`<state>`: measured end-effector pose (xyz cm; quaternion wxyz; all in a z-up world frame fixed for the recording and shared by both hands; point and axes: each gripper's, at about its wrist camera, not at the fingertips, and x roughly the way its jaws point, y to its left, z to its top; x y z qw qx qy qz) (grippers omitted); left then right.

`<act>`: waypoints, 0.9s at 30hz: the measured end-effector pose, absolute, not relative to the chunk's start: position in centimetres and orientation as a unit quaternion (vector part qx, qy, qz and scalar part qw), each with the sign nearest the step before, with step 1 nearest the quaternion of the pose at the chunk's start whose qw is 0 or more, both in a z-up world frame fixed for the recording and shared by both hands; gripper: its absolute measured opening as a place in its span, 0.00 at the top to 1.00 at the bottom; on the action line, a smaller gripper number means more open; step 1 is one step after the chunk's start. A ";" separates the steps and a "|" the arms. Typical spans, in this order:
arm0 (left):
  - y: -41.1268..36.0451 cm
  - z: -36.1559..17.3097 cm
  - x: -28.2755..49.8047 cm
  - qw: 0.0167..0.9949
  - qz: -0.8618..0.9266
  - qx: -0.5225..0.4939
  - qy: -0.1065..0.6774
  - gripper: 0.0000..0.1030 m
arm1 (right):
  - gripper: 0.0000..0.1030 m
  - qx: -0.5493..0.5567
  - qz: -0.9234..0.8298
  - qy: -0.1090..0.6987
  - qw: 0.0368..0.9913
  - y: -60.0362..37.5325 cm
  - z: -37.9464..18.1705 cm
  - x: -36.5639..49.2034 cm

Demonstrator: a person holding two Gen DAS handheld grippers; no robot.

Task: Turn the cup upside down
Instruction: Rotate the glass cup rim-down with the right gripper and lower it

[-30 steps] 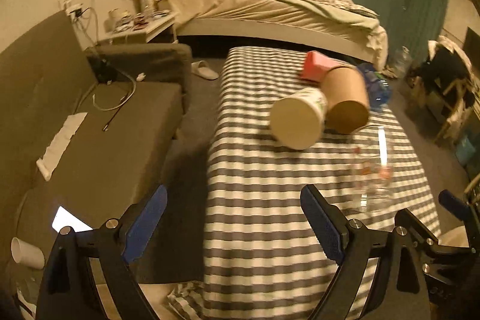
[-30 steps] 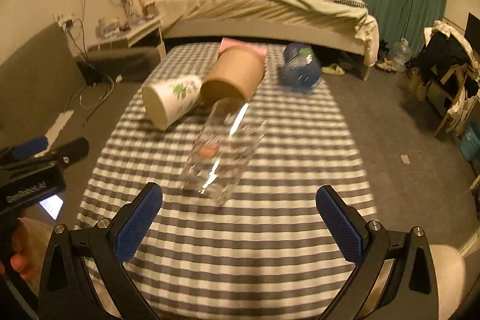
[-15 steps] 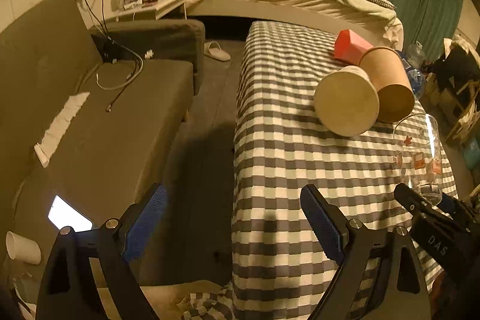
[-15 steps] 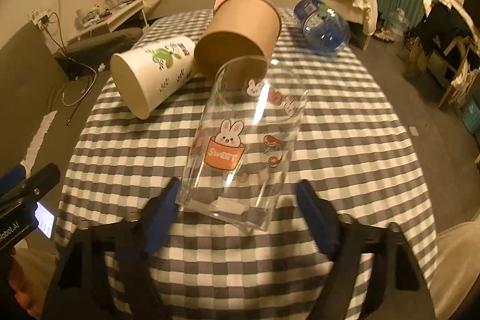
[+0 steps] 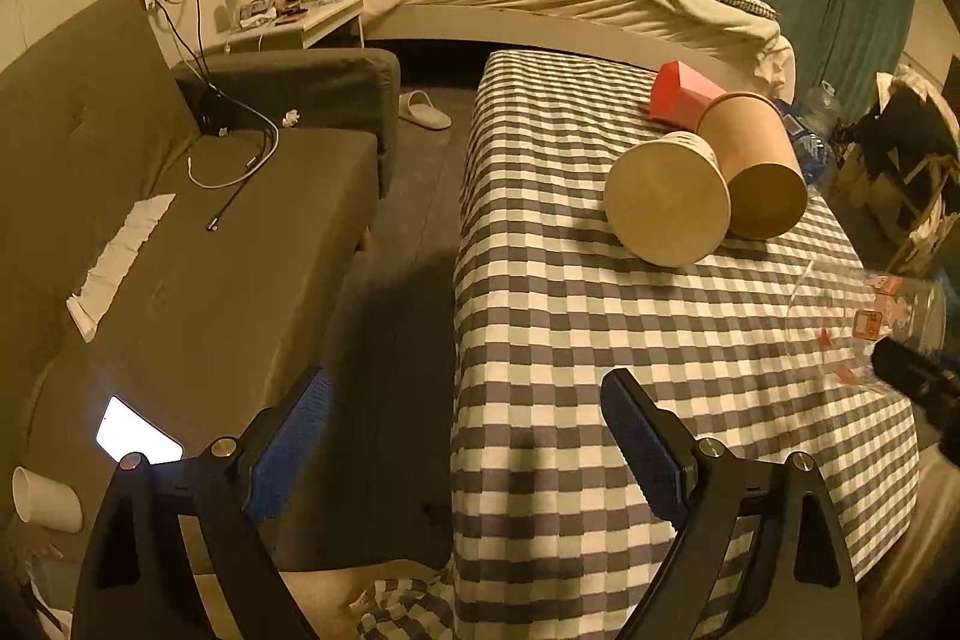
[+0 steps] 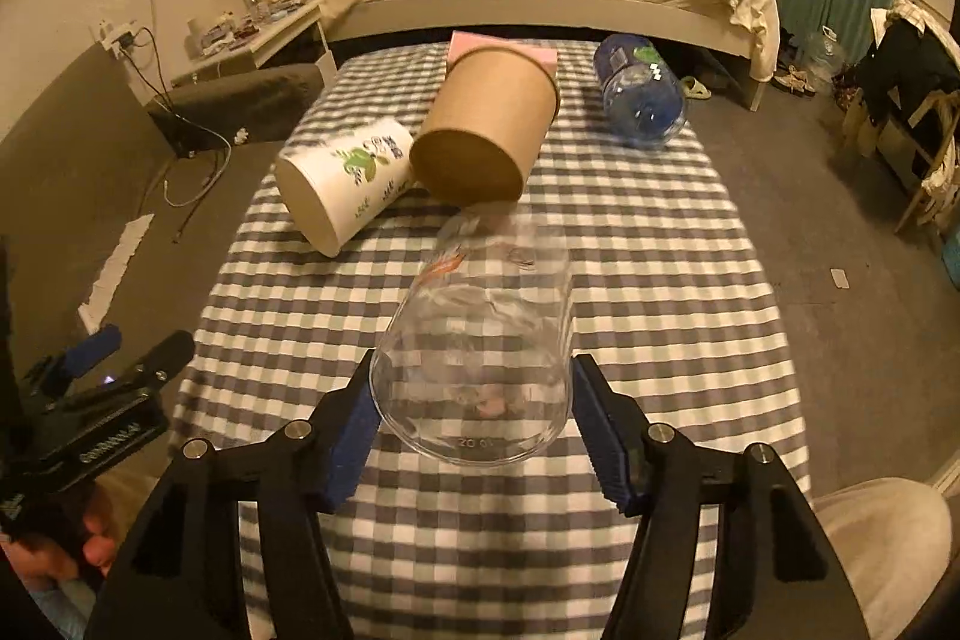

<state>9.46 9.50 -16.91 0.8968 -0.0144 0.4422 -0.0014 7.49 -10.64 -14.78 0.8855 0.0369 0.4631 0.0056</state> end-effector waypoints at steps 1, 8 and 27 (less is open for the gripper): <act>9.5 -16.8 9.3 0.897 -0.001 -0.014 0.441 0.09 | 0.41 0.037 0.008 0.461 0.887 -10.7 -14.4 7.3; 9.7 -16.7 8.8 0.899 0.002 -0.014 0.437 0.09 | 0.42 0.025 0.012 0.453 0.891 -10.8 -13.6 7.2; 8.2 -17.5 10.1 0.897 -0.009 -0.007 0.442 0.09 | 0.42 0.020 0.022 0.431 0.902 -11.5 -15.6 11.6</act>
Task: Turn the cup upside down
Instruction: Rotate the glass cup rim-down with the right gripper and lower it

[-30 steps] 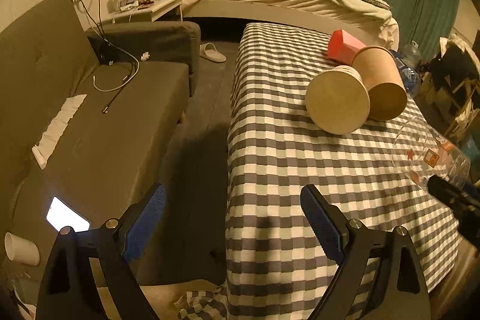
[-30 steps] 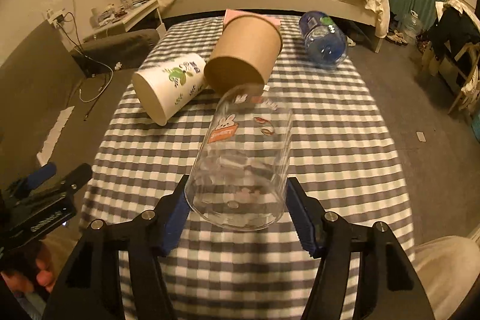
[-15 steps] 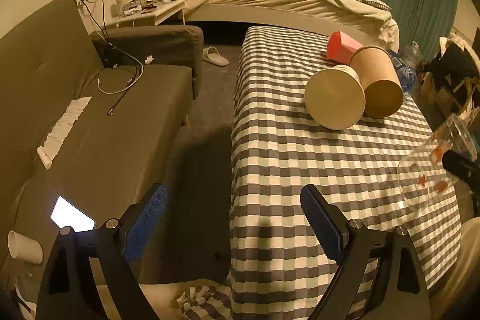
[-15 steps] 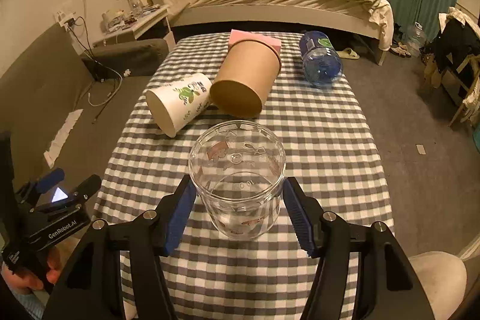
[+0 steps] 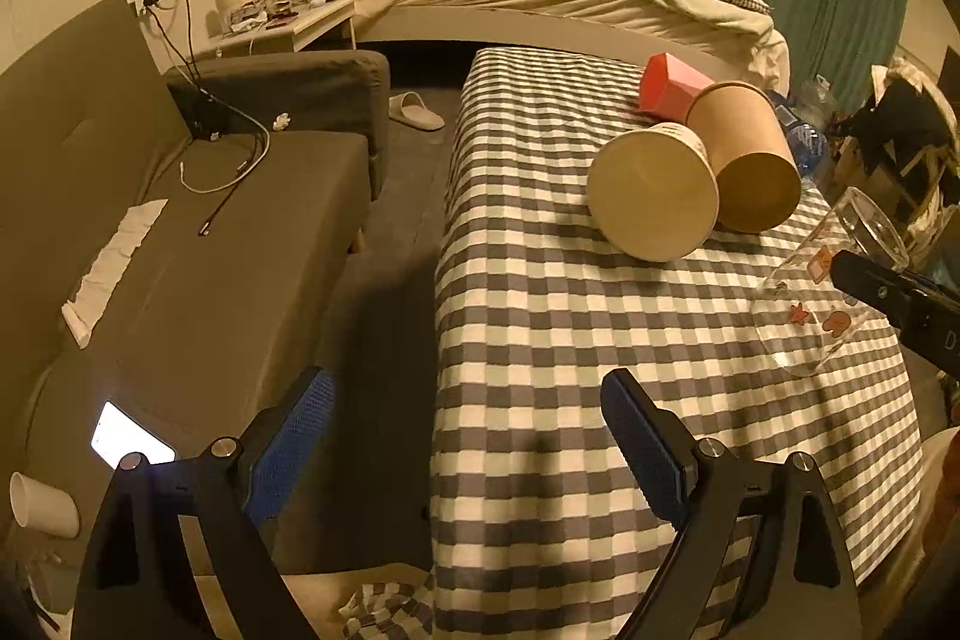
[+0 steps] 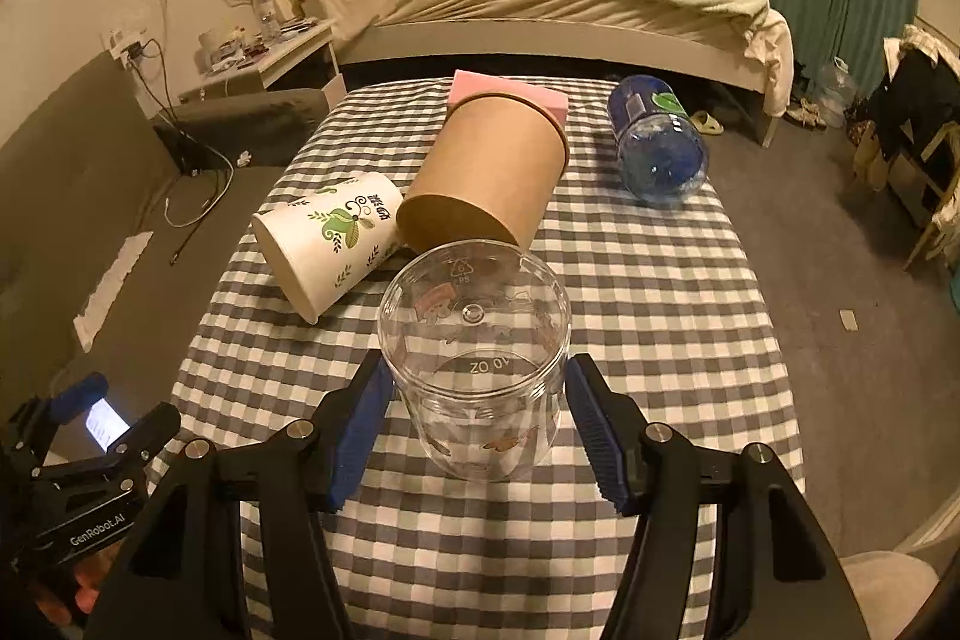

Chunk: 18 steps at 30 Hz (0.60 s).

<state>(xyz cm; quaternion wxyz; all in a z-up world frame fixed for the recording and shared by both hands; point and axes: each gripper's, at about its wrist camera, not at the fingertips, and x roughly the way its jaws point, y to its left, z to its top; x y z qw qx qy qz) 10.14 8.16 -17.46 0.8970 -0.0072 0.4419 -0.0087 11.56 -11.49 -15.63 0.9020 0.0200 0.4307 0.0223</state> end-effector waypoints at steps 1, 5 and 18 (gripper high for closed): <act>8.0 -17.5 10.2 0.897 -0.009 -0.005 0.442 0.09 | 0.42 0.020 0.024 0.430 0.902 -11.5 -15.7 11.6; 7.6 -17.4 10.2 0.897 -0.010 0.003 0.441 0.09 | 0.42 0.027 0.026 0.429 0.902 -11.8 -15.7 11.7; 4.6 -10.2 6.7 0.928 -0.008 0.018 0.373 0.09 | 0.22 0.065 0.034 0.332 0.940 -15.0 -7.4 7.0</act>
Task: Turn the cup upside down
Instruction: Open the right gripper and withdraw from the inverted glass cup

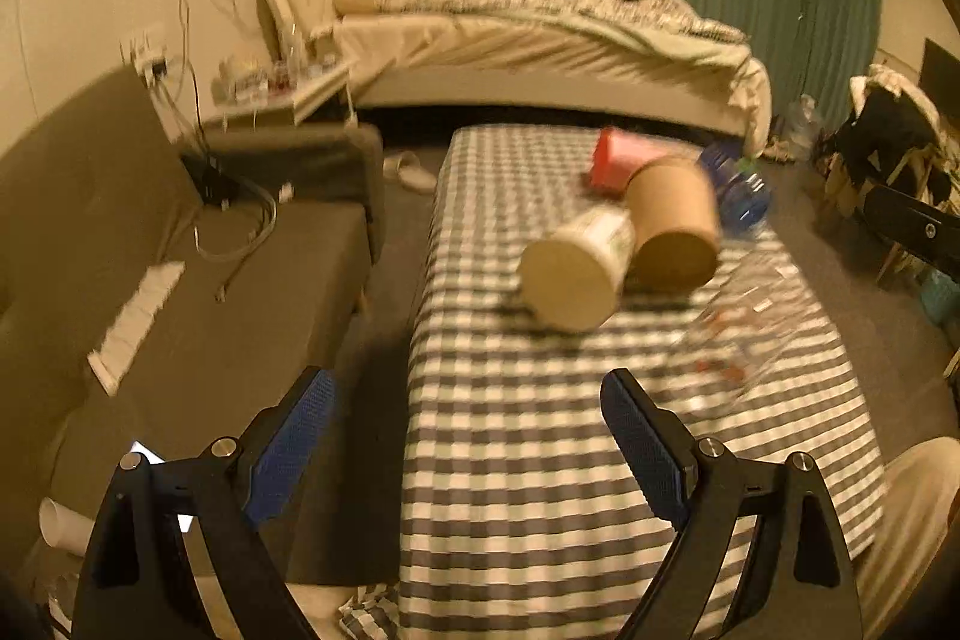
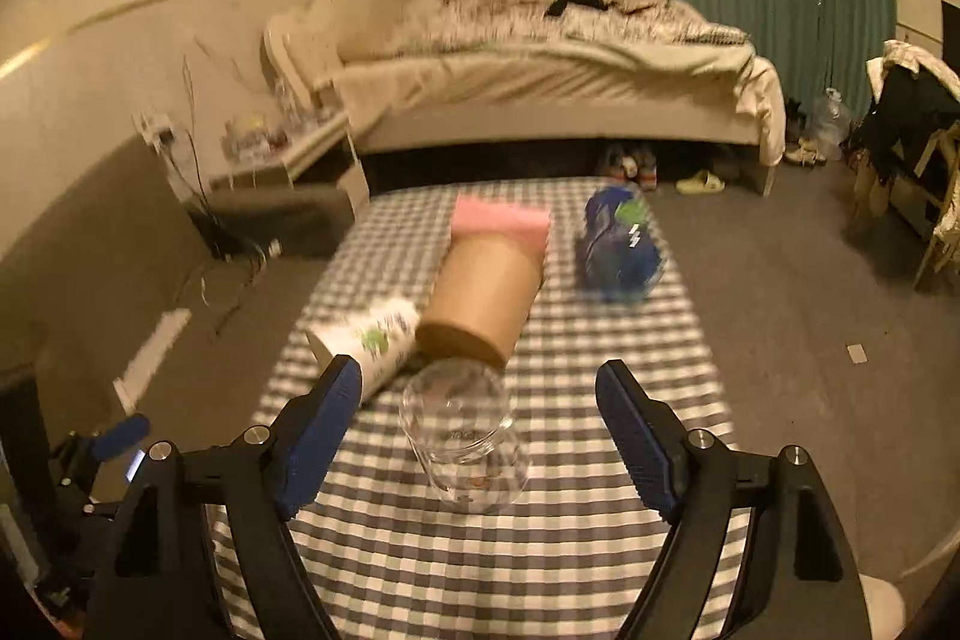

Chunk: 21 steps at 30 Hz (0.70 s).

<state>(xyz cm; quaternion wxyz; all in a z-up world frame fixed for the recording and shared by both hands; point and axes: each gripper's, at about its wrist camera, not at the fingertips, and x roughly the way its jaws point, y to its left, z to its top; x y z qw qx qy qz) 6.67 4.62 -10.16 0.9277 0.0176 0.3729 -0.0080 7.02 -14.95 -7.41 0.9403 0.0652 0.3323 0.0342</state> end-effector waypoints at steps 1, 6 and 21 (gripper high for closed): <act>4.0 -8.9 6.0 0.933 -0.012 0.020 0.359 0.09 | 0.22 0.069 0.033 0.325 0.942 -15.3 -6.7 6.4; 1.8 -4.7 3.6 0.949 -0.027 0.015 0.313 0.09 | 0.22 0.068 0.018 0.292 0.954 -17.6 -2.8 2.3; -1.8 -2.2 -2.0 0.964 -0.043 0.025 0.263 0.00 | 0.00 0.057 -0.001 0.242 0.968 -20.5 -2.0 -5.1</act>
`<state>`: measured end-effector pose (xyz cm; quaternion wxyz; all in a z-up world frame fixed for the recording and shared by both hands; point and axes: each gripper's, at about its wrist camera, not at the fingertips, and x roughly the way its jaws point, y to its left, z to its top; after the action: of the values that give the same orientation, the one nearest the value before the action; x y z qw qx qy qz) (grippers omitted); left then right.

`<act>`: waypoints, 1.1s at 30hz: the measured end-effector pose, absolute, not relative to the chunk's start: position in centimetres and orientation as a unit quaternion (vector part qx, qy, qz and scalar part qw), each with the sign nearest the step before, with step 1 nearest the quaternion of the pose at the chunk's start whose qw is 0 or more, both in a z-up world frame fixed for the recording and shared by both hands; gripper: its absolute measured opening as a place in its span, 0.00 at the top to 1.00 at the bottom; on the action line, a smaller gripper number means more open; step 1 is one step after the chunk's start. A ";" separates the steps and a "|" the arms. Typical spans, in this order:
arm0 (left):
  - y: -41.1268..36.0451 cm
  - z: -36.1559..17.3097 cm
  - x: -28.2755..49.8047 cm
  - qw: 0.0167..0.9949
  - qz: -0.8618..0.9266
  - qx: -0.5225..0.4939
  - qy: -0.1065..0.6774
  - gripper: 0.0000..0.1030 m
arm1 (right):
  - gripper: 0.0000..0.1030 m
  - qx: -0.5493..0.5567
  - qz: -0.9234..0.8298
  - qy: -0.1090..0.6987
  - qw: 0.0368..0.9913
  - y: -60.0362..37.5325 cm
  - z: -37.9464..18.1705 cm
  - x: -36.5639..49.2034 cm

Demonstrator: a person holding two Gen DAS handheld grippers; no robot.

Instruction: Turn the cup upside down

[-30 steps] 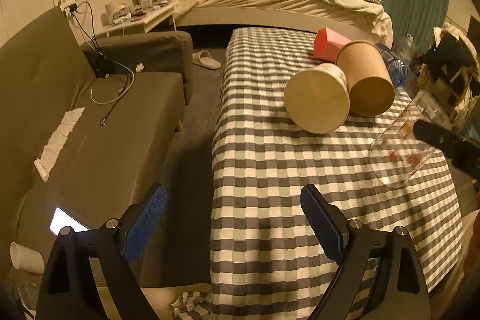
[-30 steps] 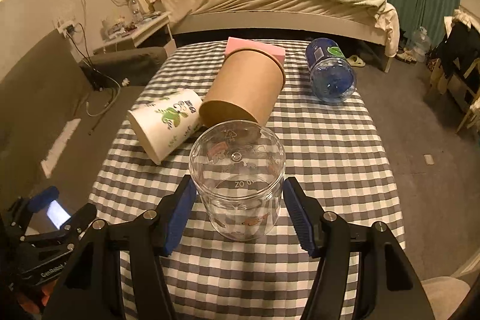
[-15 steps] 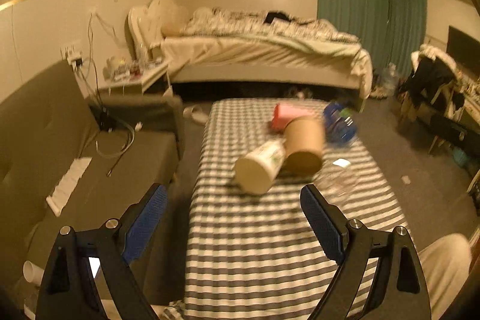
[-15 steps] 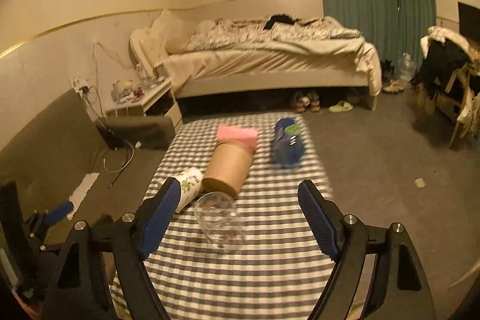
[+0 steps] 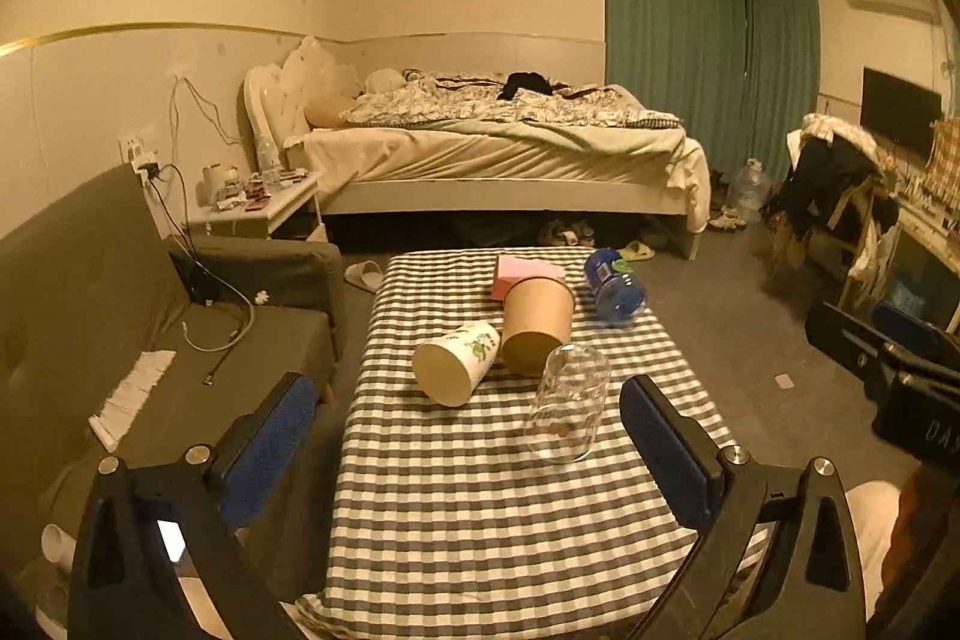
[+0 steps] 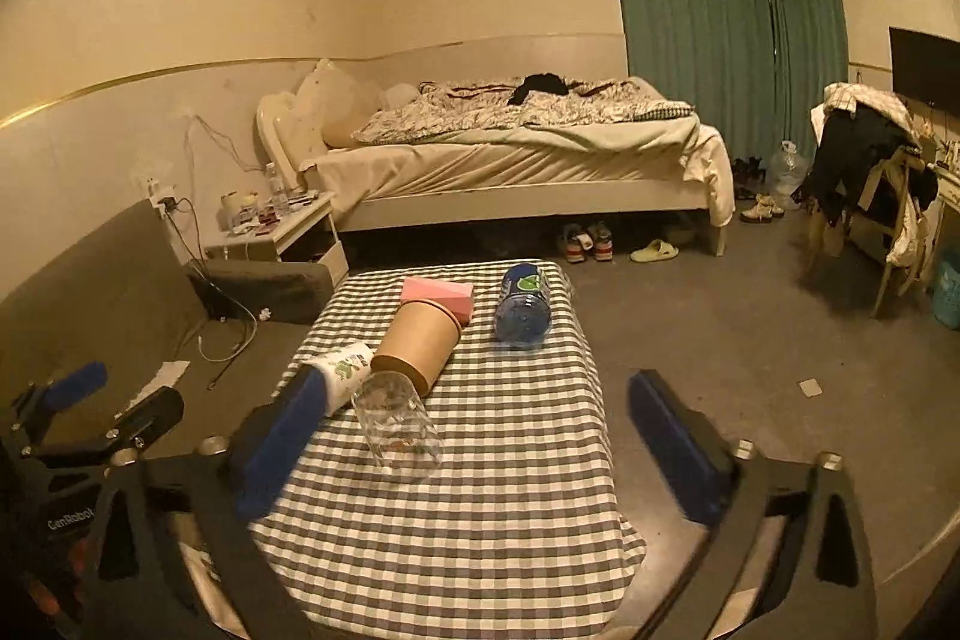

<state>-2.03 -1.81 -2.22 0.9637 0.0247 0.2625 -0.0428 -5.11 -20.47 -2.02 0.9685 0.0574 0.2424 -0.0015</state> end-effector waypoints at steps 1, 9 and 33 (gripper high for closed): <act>-2.0 -2.4 -2.0 0.962 -0.041 0.032 0.266 0.00 | 0.00 0.050 -0.004 0.245 0.968 -20.3 -2.4 -5.2; -2.0 -3.5 -2.5 0.959 -0.031 0.034 0.281 0.00 | 0.00 0.053 -0.008 0.270 0.961 -20.2 -4.3 -4.6; -0.5 -3.9 -2.0 0.959 -0.017 0.008 0.284 0.00 | 0.00 0.040 -0.017 0.281 0.959 -19.6 -4.8 -3.8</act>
<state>-1.97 -0.46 -3.86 0.9588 0.0080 0.2836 -0.0169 -3.76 -19.63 -4.78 0.9588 0.0403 0.2807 -0.0170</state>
